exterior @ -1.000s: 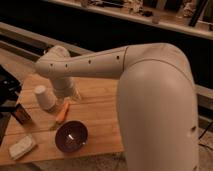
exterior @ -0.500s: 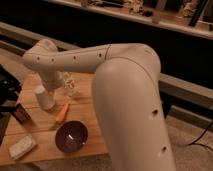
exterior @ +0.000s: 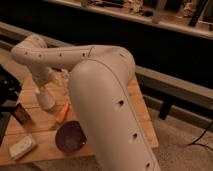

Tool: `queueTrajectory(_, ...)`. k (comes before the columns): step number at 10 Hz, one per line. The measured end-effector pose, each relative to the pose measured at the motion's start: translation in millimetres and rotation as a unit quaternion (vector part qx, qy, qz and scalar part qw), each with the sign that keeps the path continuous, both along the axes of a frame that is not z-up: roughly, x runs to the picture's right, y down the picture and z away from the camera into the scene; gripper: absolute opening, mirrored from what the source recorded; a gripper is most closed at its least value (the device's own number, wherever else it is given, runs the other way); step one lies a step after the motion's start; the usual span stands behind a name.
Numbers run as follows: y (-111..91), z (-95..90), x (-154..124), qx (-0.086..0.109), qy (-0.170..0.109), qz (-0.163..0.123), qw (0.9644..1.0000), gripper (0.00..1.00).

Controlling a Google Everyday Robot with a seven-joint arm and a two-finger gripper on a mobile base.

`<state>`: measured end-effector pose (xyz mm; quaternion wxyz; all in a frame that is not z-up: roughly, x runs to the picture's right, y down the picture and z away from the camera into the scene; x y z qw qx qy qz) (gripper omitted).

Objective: Place the ceramic cup over the eraser

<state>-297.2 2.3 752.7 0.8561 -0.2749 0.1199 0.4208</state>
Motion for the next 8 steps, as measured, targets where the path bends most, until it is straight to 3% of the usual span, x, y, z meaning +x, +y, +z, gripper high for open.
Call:
queueTrajectory(5, -7.4, -0.2, -44.9, -0.003, -0.01, -0.046, 0.9989, 0.65)
queueTrajectory(8, -11.2, 4.6, -54.6, -0.004, -0.007, -0.055, 0.9984, 0.65)
